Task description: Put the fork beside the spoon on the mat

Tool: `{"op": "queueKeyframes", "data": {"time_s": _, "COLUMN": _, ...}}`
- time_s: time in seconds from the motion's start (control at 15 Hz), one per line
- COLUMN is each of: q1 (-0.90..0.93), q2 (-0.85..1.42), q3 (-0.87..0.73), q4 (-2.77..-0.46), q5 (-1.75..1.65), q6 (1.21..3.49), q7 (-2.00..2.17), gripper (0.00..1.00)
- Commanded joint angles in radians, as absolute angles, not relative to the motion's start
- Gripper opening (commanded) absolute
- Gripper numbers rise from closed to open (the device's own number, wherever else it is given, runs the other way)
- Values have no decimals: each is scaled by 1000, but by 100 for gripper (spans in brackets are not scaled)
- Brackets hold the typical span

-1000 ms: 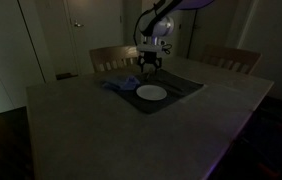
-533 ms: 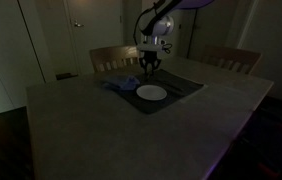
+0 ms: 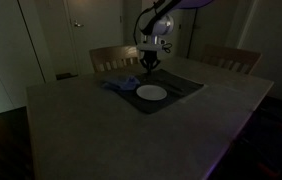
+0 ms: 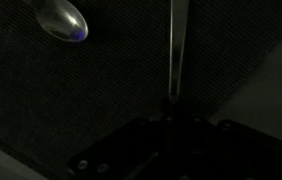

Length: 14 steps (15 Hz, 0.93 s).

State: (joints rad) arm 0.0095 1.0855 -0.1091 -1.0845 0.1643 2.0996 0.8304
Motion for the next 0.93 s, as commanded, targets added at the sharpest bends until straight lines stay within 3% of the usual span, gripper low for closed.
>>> {"op": "queueKeyframes", "data": {"time_s": 0.0, "q1": -6, "q2": 1095, "q3": -96, "q4": -1051, "q5": 173, "q6": 2055, "q7": 844, "gripper": 2}}
{"op": "queueKeyframes", "data": {"time_s": 0.87, "q1": -27, "q2": 979, "q3": -121, "q4": -1092, "q5": 42, "q6": 1844, "q7": 564, "gripper": 2}}
